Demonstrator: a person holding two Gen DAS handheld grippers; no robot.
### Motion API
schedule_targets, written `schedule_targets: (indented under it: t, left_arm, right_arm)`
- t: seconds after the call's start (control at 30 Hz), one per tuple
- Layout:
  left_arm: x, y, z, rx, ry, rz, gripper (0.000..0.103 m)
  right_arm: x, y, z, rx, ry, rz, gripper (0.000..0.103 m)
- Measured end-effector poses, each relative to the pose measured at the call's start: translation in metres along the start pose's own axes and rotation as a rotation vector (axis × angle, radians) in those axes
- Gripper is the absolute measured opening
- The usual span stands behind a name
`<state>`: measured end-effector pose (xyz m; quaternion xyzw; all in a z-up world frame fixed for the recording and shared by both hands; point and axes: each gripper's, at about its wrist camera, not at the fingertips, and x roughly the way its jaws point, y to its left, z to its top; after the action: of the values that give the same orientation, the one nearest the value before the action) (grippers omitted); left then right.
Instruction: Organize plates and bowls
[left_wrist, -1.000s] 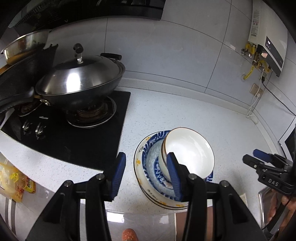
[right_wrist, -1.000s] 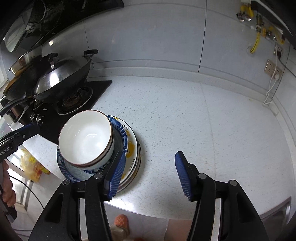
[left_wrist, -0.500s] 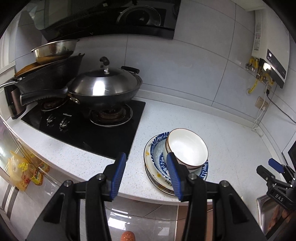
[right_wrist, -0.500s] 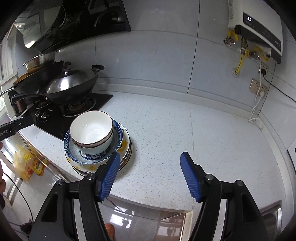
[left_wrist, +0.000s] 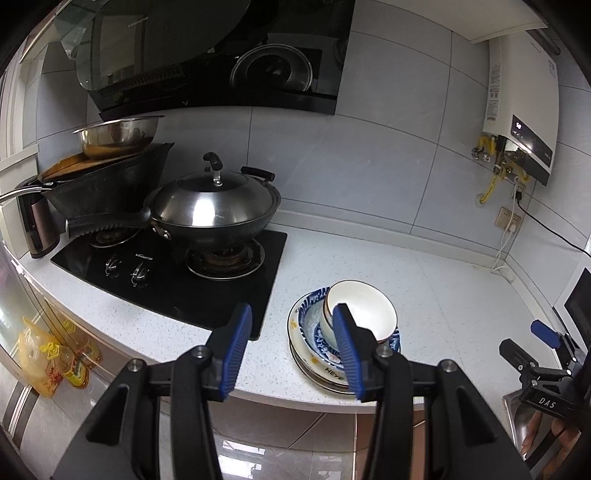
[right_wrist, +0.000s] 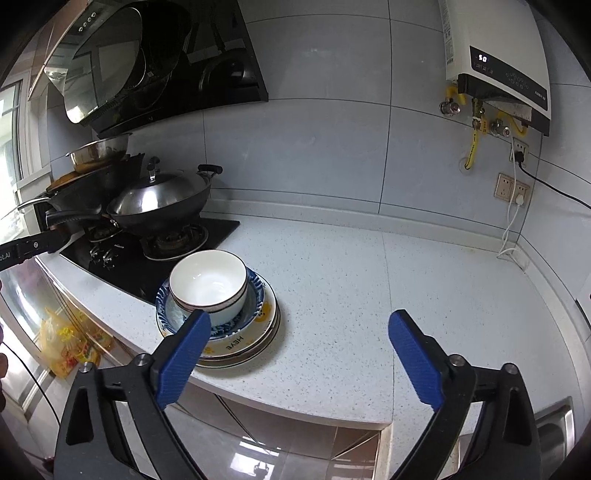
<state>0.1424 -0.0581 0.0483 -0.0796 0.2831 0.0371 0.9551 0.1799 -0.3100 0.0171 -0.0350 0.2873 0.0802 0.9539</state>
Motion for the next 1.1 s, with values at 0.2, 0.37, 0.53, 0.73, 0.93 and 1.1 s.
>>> schedule_targets:
  t: [0.2,0.37,0.53,0.73,0.93,1.1]
  left_arm:
    - [-0.002,0.020,0.004,0.000,0.003,-0.029,0.044]
    - [-0.006,0.043,0.005,-0.008,-0.012,-0.033,0.044]
    - [-0.008,0.067,0.003,-0.016,-0.010,-0.050,0.044]
    - [-0.010,0.086,-0.001,-0.002,-0.020,-0.077,0.044]
    - [-0.006,0.094,-0.004,0.045,-0.033,-0.090,0.044]
    - [-0.005,0.094,-0.004,0.062,-0.031,-0.093,0.044]
  right_arm:
    - [-0.008,0.021,0.001,-0.004,-0.037,-0.021,0.102]
    - [-0.016,0.042,0.001,0.012,-0.057,-0.026,0.102]
    - [-0.019,0.056,-0.003,0.028,-0.059,-0.039,0.102]
    - [-0.033,0.066,-0.008,0.051,-0.073,-0.086,0.102]
    - [-0.040,0.069,-0.013,0.069,-0.064,-0.137,0.102]
    - [-0.039,0.077,-0.010,0.056,-0.059,-0.141,0.102]
